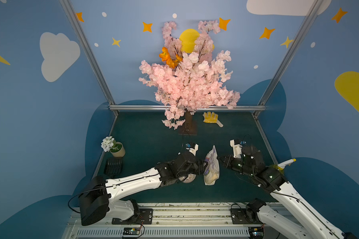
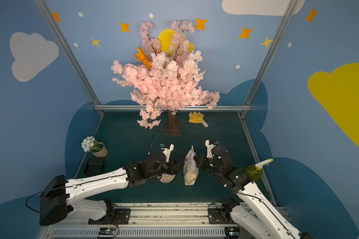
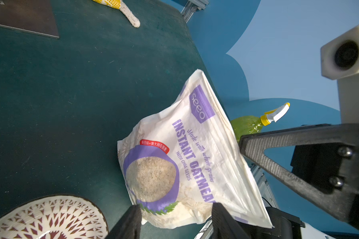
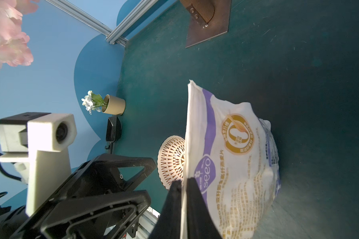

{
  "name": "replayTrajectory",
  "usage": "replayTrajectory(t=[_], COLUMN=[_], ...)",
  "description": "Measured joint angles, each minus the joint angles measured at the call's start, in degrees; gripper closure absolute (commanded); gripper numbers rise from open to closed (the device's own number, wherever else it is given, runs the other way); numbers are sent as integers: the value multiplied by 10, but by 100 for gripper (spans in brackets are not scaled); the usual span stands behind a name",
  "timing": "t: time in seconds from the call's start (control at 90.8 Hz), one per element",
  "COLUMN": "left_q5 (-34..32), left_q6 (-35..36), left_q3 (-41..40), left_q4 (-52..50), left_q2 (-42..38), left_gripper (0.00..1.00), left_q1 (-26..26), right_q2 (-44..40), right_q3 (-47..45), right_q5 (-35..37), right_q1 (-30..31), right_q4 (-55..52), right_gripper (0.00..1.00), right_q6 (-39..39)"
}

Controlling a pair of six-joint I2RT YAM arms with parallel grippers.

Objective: Pour the oats into the breakfast bowl
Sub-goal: Open the oats bag at the center of the board.

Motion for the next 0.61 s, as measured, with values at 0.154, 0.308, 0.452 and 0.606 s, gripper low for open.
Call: replayTrajectory(t=[0.154,0.308,0.452,0.606], left_q5=[0,0,0,-3], left_q6=[0,0,0,-2], left_q3=[0,0,0,20], left_q4=[0,1,1,-2], left_q2=[1,1,1,11], left_gripper=[42,41,42,40], left_q1=[0,0,0,0], right_q2=[-5,-9,-9,-9], right_q3=[-9,-12,-12,-12], right_q5=[0,0,-2,-3], right_q1=[0,0,0,0], right_q4=[-6,-6,-5,-4], right_gripper=[85,87,100,100], right_q6=[1,3,4,5])
